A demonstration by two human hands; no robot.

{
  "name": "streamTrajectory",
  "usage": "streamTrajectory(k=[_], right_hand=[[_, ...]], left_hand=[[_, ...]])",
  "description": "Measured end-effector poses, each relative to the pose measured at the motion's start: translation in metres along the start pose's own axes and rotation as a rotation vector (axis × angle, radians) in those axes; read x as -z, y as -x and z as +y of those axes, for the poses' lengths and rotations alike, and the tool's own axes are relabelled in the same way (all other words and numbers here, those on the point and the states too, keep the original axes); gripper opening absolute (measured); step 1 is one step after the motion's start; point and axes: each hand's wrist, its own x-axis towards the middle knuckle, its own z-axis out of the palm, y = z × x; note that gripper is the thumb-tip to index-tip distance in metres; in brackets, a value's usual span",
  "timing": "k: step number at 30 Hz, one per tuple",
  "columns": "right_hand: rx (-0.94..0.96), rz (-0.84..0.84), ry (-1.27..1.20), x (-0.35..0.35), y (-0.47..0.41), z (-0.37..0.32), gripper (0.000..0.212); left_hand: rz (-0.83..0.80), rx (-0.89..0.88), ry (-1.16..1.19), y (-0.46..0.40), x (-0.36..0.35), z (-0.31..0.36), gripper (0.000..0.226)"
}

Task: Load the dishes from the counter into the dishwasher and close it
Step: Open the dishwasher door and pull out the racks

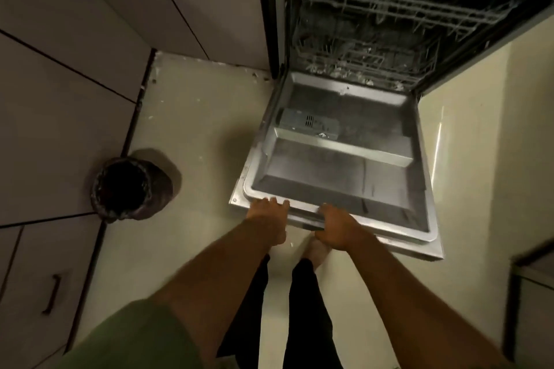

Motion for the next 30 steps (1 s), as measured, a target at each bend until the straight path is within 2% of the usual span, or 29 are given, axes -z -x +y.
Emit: streamTrajectory(k=[6,10,12,15,17,27,30], right_hand=[[0.013,-0.043,0.006,-0.028,-0.038,0.008,0.076],[0.017,-0.107,0.081,-0.030,-0.075,0.013,0.054],[0.029,-0.149,0.124,-0.034,-0.094,0.015,0.048],[0.033,-0.168,0.155,-0.048,-0.115,0.021,0.047],[0.023,-0.169,0.158,-0.061,-0.126,0.025,0.046],[-0.017,-0.206,0.122,-0.112,-0.178,0.044,0.044],[-0.018,-0.216,0.089,-0.126,-0.193,0.052,0.050]], left_hand=[[0.012,-0.090,0.024,-0.031,-0.039,-0.016,0.077],[-0.055,-0.094,-0.054,-0.059,-0.053,-0.013,0.081],[-0.061,-0.092,-0.082,-0.074,-0.059,-0.008,0.074],[-0.103,-0.084,-0.054,-0.093,-0.065,-0.008,0.052],[-0.147,-0.115,-0.030,-0.105,-0.073,-0.012,0.048],[-0.174,-0.167,-0.046,-0.155,-0.135,-0.020,0.073],[-0.193,-0.175,-0.038,-0.168,-0.146,-0.021,0.074]])
